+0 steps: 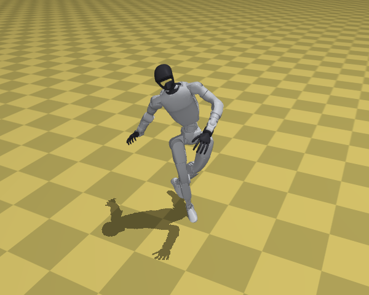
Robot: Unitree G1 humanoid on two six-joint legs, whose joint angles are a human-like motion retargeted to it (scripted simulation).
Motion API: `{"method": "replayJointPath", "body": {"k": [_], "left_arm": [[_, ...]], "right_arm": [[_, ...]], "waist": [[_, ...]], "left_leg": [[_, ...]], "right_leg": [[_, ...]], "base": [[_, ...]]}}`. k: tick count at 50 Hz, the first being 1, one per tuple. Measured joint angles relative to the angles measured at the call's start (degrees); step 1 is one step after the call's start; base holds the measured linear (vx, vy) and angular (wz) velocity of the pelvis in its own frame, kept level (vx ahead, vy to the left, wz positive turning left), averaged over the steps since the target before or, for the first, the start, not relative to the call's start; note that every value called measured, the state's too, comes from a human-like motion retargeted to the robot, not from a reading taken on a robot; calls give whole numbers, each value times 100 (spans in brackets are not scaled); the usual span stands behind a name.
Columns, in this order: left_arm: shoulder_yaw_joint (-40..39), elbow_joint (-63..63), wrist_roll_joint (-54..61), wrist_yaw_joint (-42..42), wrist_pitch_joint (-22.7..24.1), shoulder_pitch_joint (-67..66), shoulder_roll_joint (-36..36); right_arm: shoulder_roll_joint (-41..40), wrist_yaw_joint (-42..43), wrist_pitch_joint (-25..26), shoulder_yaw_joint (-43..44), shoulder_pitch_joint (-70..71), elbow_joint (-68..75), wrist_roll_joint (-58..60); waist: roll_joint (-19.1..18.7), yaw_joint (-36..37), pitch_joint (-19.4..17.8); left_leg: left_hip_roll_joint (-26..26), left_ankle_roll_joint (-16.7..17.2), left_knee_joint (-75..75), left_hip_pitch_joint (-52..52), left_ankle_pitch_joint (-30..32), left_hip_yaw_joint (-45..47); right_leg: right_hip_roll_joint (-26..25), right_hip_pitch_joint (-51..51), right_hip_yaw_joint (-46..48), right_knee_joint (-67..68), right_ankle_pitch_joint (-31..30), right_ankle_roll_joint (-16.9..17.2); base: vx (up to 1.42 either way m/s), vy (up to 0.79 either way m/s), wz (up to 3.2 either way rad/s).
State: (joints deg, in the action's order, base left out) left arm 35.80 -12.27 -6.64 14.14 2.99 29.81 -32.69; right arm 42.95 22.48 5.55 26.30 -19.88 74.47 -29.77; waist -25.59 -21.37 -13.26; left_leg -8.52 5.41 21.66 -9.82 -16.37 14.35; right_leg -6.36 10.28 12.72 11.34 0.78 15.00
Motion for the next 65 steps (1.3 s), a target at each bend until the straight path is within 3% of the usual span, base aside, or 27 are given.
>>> {"method": "replayJointPath", "body": {"k": [2, 4, 7, 10, 12, 14, 15, 18, 22, 25, 27, 30, 31, 34, 38, 40, 43, 45, 48, 52, 55, 57, 58, 60, 62, 65], "left_arm": [[5, -102, -330, -562, -51, -592, -110], [-82, -430, -640, -960, -52, -1298, -202], [-605, -1324, -928, -954, -77, -2587, -34], [-1460, -2820, -966, -499, -231, -3682, 624], [-2070, -3899, -673, -206, -395, -4129, 1135], [-2633, -4840, -326, -62, -524, -4448, 1529], [-2839, -5208, -133, -46, -573, -4606, 1637], [-3052, -5684, -31, -512, -441, -5271, 1648], [-3074, -5775, -909, -1144, -123, -6110, 1574], [-2431, -5119, -406, -2015, -178, -6557, 1251], [-2367, -5007, -447, -2205, -217, -6517, 1306], [-2399, -5009, -608, -1840, -318, -5988, 1408], [-2452, -5095, -677, -1564, -389, -5657, 1437], [-2686, -5491, -944, -767, -646, -4555, 1532], [-2927, -5569, -782, -547, -800, -3161, 1406], [-2857, -5275, -480, -749, -705, -2617, 1172], [-2290, -4686, 13, -766, -642, -1768, 617], [-1821, -4398, 37, -562, -606, -1221, 229], [-1274, -4194, -125, -230, -630, -449, -30], [-1201, -3809, 515, -43, -479, 252, 251], [-1084, -3287, 1357, 262, -310, 484, 654], [-1068, -2860, 1464, 298, -291, 519, 746], [-1059, -2651, 1483, 353, -353, 409, 685], [-1115, -2306, 1279, 364, -442, 25, 469], [-1198, -2202, 911, 328, -535, -420, 302], [-1437, -2268, 215, 100, -643, -1239, 223]], "right_arm": [[-151, -239, -1, -597, 594, -323, 371], [-394, -499, -85, -1409, 1268, -593, 846], [-775, -615, -142, -2819, 2506, -794, 2147], [-1205, -600, -101, -4334, 4071, -763, 3663], [-1546, -611, -72, -5135, 5087, -814, 4342], [-1880, -618, -58, -5615, 5960, -998, 4701], [-2039, -572, -66, -5757, 6341, -1132, 4730], [-2606, -284, -167, -5704, 7202, -1545, 4154], [-2881, 68, -340, -5293, 7514, -2086, 3406], [-2560, 46, -357, -5344, 7405, -2151, 2981], [-2119, -182, -254, -5347, 6979, -2185, 3231], [-1503, -501, -101, -5252, 6176, -2188, 3667], [-1354, -615, -59, -5215, 5898, -2122, 3769], [-1013, -1103, 22, -5062, 4957, -1769, 3980], [-778, -1871, 55, -4726, 3706, -907, 3940], [-759, -2024, 104, -4381, 3113, -506, 3891], [-726, -1844, 244, -3967, 2291, -311, 3206], [-769, -1495, 197, -3530, 1601, -380, 2555], [-919, -1140, -23, -2696, 392, -581, 1601], [-1082, -1303, -79, -1229, -818, -585, 862], [-1045, -1307, 139, -256, -1286, -175, 92], [-884, -1074, 303, -162, -1081, 270, -346], [-876, -868, 401, -381, -936, 430, -533], [-930, -382, 416, -777, -541, 417, -387], [-1090, -103, 211, -1213, -184, -258, 2], [-1310, -544, -274, -1884, -37, -2111, 1207]], "waist": [[215, 124, 77], [367, 474, 265], [582, 1174, 421], [823, 1855, 360], [976, 2255, 263], [1135, 2626, 165], [1220, 2812, 129], [1342, 3290, 40], [1513, 3594, 78], [1460, 3544, 82], [1470, 3477, 68], [1467, 3540, -147], [1491, 3626, -259], [1610, 3856, -436], [1812, 3795, -441], [1924, 3401, -612], [2204, 2492, -908], [2330, 1785, -1028], [2287, 960, -1009], [1827, 71, -821], [1516, -531, -815], [1346, -980, -742], [1374, -997, -572], [1471, -935, -414], [1728, -774, -370], [2256, -356, -426]], "left_leg": [[704, -285, 1605, 427, -136, 642], [1225, -418, 3041, 1147, -248, 542], [1401, -201, 4044, 2001, -158, -266], [1344, 247, 3904, 2359, 366, -1288], [1534, 252, 3326, 2306, 495, -1686], [1891, 8, 2472, 2117, 569, -1737], [2070, -135, 1986, 2001, 626, -1711], [2422, -69, 619, 1451, 809, -2254], [2233, 118, 273, 1025, 631, -3056], [2197, 183, 512, 853, -66, -2590], [1787, 134, 357, 642, -417, -2307], [1197, 2, -255, 105, -555, -2300], [1024, -37, -418, -12, -504, -2236], [555, -114, -680, -13, -277, -2026], [42, -25, -694, 442, -115, -2035], [-223, 61, -819, 389, -69, -2311], [-816, 65, -939, 344, 185, -2982], [-1164, 63, -1002, 188, 317, -3540], [-1429, 181, -1231, -154, 516, -4220], [-1646, 698, -1334, -331, 786, -4537], [-1964, 959, -703, -252, 1048, -3431], [-1721, 959, 985, 849, 1213, -1392], [-1204, 959, 1970, 1497, 1270, -315], [300, 461, 3874, 2207, 1029, 1471], [1313, 9, 4991, 2479, 726, 1976], [1885, 53, 5393, 2714, 596, 1436]], "right_leg": [[282, -214, -115, 171, 220, 0], [471, -279, -346, 253, 371, 0], [721, -437, -1057, 204, 457, 0], [972, -561, -1840, 173, 489, 0], [1202, -608, -2298, 123, 522, 0], [1495, -601, -2769, 44, 557, 0], [1652, -570, -3007, 1, 573, -1], [1820, -580, -3597, -259, 568, -129], [2226, -613, -3826, -459, 356, -11], [2445, -651, -3212, -157, -84, 0], [2937, -429, -2556, 415, -569, -30], [3626, 359, -1073, 1997, -1046, -520], [3705, 686, -766, 2524, -831, -683], [3230, 1483, -381, 3298, -351, -707], [2319, 1672, 1010, 2378, -732, -557], [1849, 1406, 1565, 1553, -804, -520], [1038, 1130, 1069, 3, -963, -565], [675, 1015, 777, -506, -1026, -396], [118, 884, 951, -696, -1155, -23], [-391, 669, 1324, -770, -910, 0], [-123, 322, 1097, -870, -546, 0], [450, 399, 1301, -754, -487, -106], [573, 557, 1266, -614, -448, -328], [627, 810, 1060, -91, -218, -616], [658, 795, 762, 285, 21, -722], [707, 297, 198, 414, 177, -679]], "base": [[50, 39, -27], [44, 57, -100], [40, 68, -200], [30, 63, -249], [20, 67, -241], [14, 74, -226], [11, 75, -220], [8, 76, -205], [-1, 88, -110], [-10, 100, 7], [-15, 119, 40], [-16, 111, -9], [-19, 98, -58], [-23, 86, -55], [-20, 72, 21], [-8, 63, 133], [1, 61, 214], [19, 65, 266], [34, 57, 219], [50, 58, 177], [66, 93, 180], [51, 85, 159], [47, 28, 36], [47, 16, -80], [47, 30, -139], [48, 33, -170]]}}
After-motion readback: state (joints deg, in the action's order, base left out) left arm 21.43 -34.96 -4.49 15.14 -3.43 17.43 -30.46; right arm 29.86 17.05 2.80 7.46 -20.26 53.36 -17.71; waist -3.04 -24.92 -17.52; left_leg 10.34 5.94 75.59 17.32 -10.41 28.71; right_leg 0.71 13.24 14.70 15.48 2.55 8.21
